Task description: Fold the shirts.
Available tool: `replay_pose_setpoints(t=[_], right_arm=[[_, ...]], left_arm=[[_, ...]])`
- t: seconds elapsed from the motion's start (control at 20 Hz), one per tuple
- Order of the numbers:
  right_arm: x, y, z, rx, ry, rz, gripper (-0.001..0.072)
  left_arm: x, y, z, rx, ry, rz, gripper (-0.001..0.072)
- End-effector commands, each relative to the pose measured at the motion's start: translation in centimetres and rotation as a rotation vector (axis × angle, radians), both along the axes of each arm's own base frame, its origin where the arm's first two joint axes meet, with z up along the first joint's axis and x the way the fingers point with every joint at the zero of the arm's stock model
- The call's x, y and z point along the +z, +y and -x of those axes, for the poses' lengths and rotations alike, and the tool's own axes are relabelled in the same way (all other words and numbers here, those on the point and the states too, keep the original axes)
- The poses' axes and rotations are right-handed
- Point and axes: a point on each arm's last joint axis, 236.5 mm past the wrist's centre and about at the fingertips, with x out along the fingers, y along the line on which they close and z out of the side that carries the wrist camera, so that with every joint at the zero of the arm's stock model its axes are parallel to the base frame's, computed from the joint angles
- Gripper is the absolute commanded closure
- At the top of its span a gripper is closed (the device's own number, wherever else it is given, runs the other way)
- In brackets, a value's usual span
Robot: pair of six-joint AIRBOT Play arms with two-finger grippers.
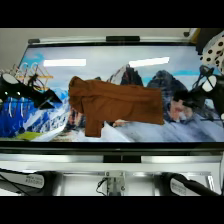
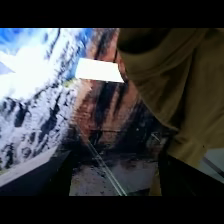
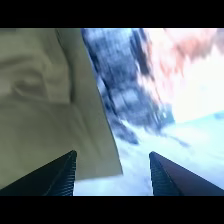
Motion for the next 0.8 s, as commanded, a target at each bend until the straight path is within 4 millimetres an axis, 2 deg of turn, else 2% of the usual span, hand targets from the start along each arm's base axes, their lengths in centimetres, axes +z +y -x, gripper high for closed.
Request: replay_pose_setpoints(t=[0.0,0.05,0.15,0.3,0.45,0.55,0.6,0.7,0.75], right_arm=[[-0.5,1.8,2.6,0.047,0.09,-0.094,0.0159],[-0.3,2.5,2.1,0.047,0.068,-0.124,0.0159],[-0.1,2.9,1.7,0.053,0.049,-0.141,0.0158],[-0.2,2.8,1.7,0.057,0.05,-0.132,0.0159],[-0.2,2.7,1.6,0.063,0.048,-0.125,0.0158],[-0.2,2.6,1.6,0.07,0.045,-0.12,0.0159],[-0.1,2.5,1.4,0.068,0.039,-0.117,0.0159],[-0.5,2.5,1.4,0.067,0.045,-0.119,0.0158],[-1.1,2.6,1.8,0.078,0.076,-0.121,0.0129]], left_arm=[[-3.1,-5.3,0.8,0.104,0.008,0.179,0.0116],[-3.7,-6.6,0.4,0.143,-0.004,0.196,0.0118],[-4.3,-8.4,-0.4,0.17,-0.03,0.2,0.0309],[-4.8,-9.7,-1.4,0.195,-0.057,0.18,0.0309],[-5.8,-10.1,-1.5,0.224,-0.031,0.176,0.0306],[-5.8,-10.1,-1.5,0.223,-0.032,0.176,0.0312],[-5.8,-10.1,-1.6,0.227,-0.032,0.178,0.035],[-5.7,-10.1,-1.7,0.228,-0.036,0.18,0.0675],[-5.5,-10.1,-1.8,0.223,-0.042,0.182,0.0672]])
